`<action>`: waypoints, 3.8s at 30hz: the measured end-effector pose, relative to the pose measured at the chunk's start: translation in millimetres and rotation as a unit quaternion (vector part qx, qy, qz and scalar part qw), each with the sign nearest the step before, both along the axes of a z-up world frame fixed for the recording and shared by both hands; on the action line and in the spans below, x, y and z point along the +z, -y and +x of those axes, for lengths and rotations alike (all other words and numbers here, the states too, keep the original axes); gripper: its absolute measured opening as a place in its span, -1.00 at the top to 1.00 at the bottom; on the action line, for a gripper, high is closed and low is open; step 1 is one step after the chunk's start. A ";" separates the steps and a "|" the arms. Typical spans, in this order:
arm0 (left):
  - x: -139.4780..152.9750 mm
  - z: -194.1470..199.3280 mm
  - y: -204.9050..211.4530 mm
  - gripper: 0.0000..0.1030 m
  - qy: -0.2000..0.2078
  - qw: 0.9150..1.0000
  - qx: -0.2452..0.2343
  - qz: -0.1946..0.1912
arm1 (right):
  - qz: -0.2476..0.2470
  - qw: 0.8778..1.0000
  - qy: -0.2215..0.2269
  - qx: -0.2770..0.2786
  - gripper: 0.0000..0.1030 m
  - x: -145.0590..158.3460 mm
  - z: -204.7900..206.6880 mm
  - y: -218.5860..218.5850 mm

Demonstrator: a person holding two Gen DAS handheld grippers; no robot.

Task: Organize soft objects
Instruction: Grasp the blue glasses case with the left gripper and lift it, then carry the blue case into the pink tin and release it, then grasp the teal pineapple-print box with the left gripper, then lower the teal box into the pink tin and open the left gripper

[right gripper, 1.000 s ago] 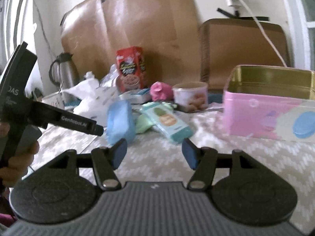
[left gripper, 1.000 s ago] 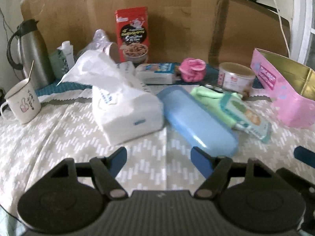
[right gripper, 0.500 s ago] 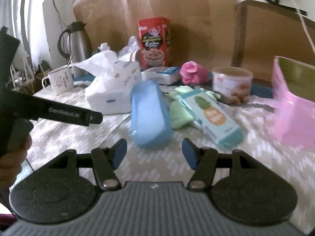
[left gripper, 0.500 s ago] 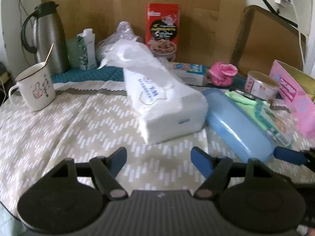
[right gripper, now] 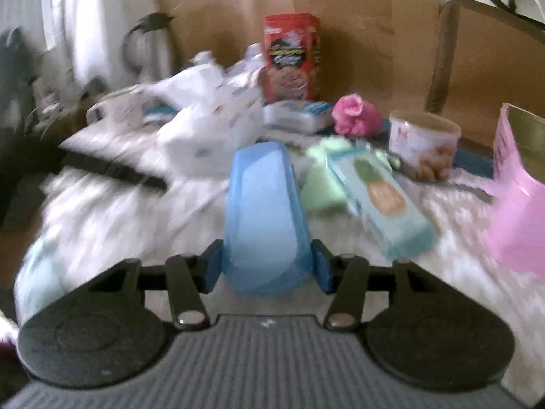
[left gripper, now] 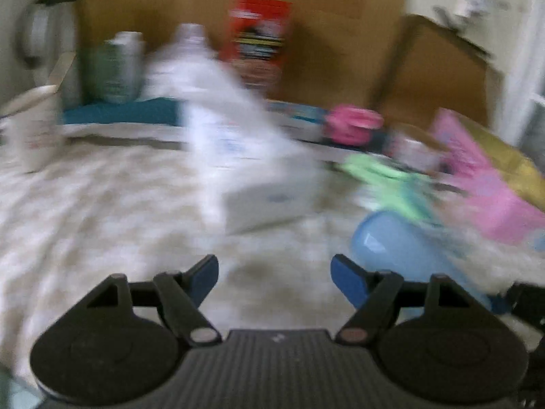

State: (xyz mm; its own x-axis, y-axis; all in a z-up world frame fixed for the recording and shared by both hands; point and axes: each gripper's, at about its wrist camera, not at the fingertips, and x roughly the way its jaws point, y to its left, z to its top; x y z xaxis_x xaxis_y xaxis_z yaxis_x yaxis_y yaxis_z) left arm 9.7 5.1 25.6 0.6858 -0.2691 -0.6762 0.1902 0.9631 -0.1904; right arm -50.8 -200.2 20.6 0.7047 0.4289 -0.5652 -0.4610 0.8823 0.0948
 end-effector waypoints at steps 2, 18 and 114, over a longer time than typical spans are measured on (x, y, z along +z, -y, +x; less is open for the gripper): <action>0.6 0.8 17.9 -0.58 -0.005 0.998 -0.050 -0.028 | 0.003 1.000 -0.005 0.013 -0.10 -0.4 -23.5 24.2; 0.4 -24.8 87.7 -0.60 -0.047 0.982 -0.181 -0.037 | -0.025 0.993 0.043 -0.106 -0.43 -17.4 -90.7 86.0; -0.2 -29.7 321.2 0.19 -0.019 0.916 -0.401 -0.013 | -0.015 0.954 0.069 -0.290 0.16 -15.2 -148.4 163.0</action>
State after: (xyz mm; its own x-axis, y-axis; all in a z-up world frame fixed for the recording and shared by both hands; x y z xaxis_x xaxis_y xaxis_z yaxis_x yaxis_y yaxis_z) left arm -20.0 -316.1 25.4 0.2367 -0.6924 -0.6816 0.8272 0.5116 -0.2325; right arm -199.2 -363.1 5.3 0.8870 -0.0707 -0.4563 0.0998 0.9942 0.0399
